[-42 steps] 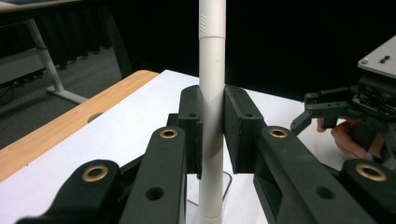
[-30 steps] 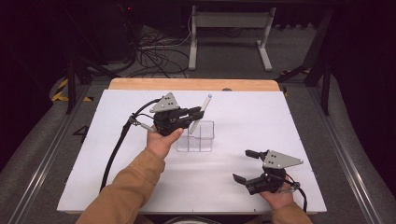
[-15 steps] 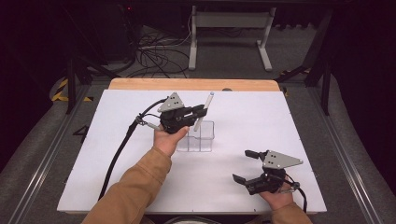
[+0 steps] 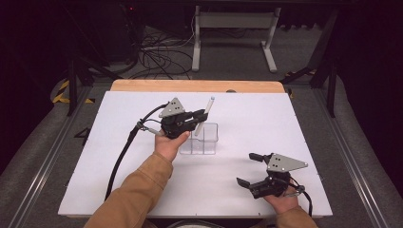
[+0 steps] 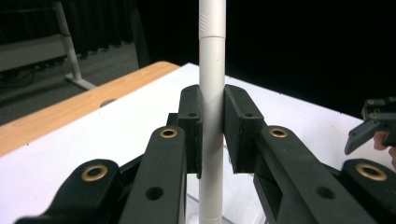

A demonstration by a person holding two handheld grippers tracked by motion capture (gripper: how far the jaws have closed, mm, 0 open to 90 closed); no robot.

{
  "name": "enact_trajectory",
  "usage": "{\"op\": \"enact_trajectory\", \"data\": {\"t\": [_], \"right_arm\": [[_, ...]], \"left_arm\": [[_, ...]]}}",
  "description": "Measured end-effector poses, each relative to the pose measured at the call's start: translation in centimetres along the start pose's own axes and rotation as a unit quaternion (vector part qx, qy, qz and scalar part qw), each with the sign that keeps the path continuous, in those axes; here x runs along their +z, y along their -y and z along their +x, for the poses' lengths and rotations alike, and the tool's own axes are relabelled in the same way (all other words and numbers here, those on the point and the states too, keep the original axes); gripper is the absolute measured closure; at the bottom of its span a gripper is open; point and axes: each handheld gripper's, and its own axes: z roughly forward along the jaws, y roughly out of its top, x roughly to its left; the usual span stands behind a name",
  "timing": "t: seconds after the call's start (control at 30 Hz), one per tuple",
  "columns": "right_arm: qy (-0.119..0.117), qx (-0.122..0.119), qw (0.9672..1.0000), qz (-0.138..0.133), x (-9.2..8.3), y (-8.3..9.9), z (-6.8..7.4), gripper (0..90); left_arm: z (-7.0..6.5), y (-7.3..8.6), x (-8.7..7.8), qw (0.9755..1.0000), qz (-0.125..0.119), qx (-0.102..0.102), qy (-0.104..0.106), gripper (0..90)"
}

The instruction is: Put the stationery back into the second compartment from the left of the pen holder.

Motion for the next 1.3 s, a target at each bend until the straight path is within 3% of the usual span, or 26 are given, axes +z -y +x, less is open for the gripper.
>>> {"op": "enact_trajectory", "data": {"t": [0.23, 0.53, 0.7, 0.87, 0.97, 1.03, 1.13, 1.3], "right_arm": [[0.000, -0.001, 1.0000, 0.000, 0.0, 0.0, 0.0, 4.1], [-0.002, -0.002, 1.0000, -0.002, 0.0, 0.0, 0.0, 4.1], [-0.003, -0.002, 1.0000, -0.002, 0.1, 0.0, 0.1, 4.2], [-0.003, -0.003, 1.0000, -0.004, 0.1, -0.1, 0.0, 4.1], [-0.004, -0.002, 1.0000, -0.005, 0.2, -0.1, 0.0, 4.1], [-0.005, -0.004, 1.0000, -0.006, 0.3, -0.2, 0.0, 4.1], [-0.007, -0.005, 0.9999, -0.008, 0.5, -0.3, -0.1, 4.2], [-0.011, -0.005, 0.9999, -0.005, 0.8, -0.4, -0.1, 4.1]], "left_arm": [[-0.3, 0.8, -0.1, 1.0000, 0.006, -0.001, 0.005, 78.4], [-0.6, 1.2, -0.3, 0.9993, 0.027, 0.023, 0.010, 78.3], [-0.7, 1.6, -0.5, 0.9991, 0.032, 0.021, 0.016, 78.2], [-1.0, 1.5, -1.0, 0.9980, 0.047, 0.041, 0.008, 77.0], [-1.3, 1.4, -1.6, 0.9974, 0.050, 0.051, -0.012, 58.6], [-1.4, 1.2, -2.1, 0.9971, 0.052, 0.048, -0.028, 42.2], [-1.6, 0.9, -3.1, 0.9958, 0.056, 0.044, -0.058, 25.7], [-1.9, 0.4, -4.6, 0.9956, 0.043, 0.045, -0.070, 16.0]]}}
